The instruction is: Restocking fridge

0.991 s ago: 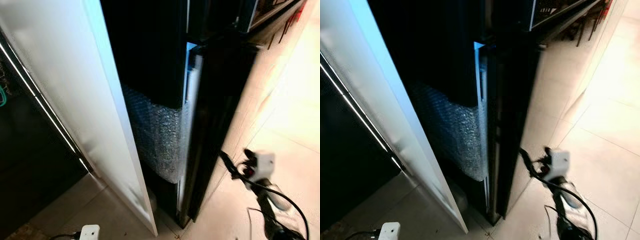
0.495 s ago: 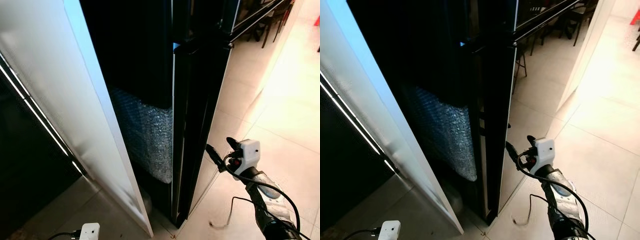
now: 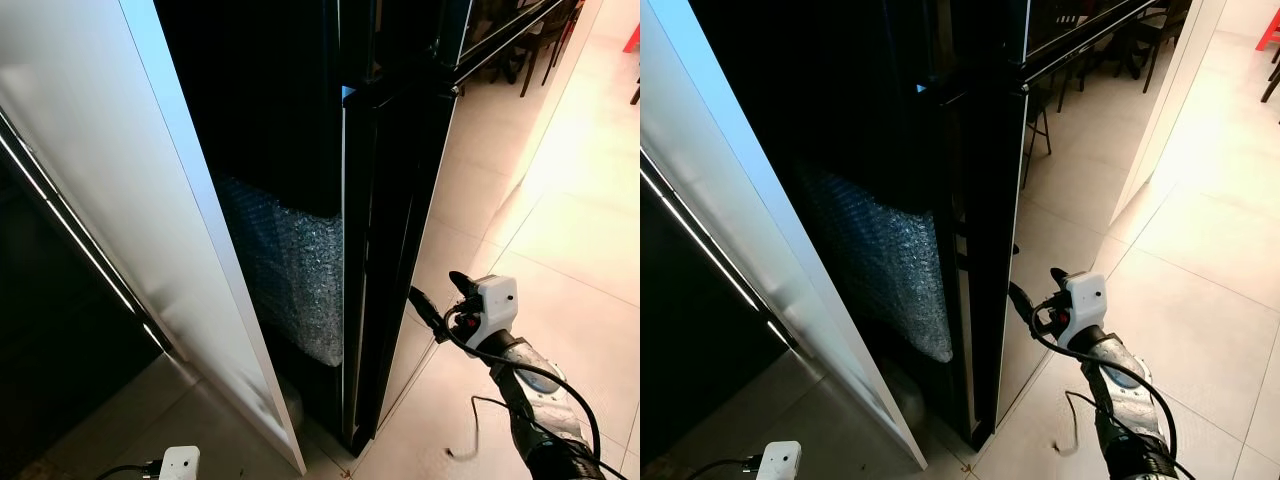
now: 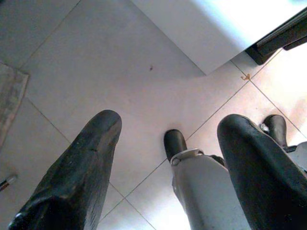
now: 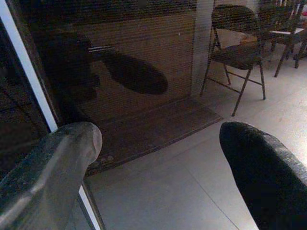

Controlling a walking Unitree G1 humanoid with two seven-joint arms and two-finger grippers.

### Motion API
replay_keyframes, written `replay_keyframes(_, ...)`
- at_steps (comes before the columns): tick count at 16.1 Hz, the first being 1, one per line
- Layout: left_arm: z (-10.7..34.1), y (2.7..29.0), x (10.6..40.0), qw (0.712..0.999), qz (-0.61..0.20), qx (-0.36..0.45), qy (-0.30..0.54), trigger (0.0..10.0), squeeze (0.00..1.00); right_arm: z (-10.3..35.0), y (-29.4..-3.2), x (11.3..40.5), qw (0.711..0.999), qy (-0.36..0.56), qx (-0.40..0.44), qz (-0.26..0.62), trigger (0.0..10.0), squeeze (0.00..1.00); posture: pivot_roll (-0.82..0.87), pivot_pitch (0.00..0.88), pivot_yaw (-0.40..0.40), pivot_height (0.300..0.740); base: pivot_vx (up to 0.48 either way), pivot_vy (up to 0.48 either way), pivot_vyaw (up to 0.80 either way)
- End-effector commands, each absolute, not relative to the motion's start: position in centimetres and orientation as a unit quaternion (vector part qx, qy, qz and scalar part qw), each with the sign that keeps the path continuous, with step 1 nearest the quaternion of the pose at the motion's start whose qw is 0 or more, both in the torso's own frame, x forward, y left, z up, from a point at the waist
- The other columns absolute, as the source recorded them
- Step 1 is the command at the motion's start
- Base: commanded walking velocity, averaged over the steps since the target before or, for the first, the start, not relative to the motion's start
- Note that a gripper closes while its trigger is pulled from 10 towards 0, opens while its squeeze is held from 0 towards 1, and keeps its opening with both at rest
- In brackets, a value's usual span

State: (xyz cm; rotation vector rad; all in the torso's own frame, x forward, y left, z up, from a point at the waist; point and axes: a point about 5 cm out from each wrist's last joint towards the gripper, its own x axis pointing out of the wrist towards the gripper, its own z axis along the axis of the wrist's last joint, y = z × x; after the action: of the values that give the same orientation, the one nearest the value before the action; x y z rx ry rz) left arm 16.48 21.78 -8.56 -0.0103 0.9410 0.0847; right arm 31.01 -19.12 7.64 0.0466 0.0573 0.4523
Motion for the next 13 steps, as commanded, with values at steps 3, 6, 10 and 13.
replay_keyframes(3,-8.9,21.7,15.7,0.883,0.039,-0.002,0.468,10.0,0.00,7.3,-26.0,29.1,1.000,0.002,0.010,-0.014,10.0,0.00,-0.15,0.000,0.029,0.740,0.000,0.000,0.00)
replay_keyframes(6,-9.0,21.7,15.7,0.883,0.040,-0.002,0.467,10.0,0.00,4.6,-29.1,27.2,0.990,0.062,0.035,-0.120,10.0,0.00,-0.15,0.000,0.024,0.740,0.000,0.000,0.00)
replay_keyframes(10,-9.0,21.7,15.6,0.882,0.039,-0.001,0.469,10.0,0.00,-0.1,-29.3,24.1,0.968,0.193,0.039,-0.156,10.0,0.00,-0.15,0.000,0.028,0.740,0.000,0.000,0.00)
replay_keyframes(13,-9.0,21.7,15.6,0.882,0.036,0.002,0.470,10.0,0.00,-4.1,-27.7,20.8,0.936,0.322,0.025,-0.136,10.0,0.00,-0.15,0.000,0.035,0.740,0.000,0.000,0.00)
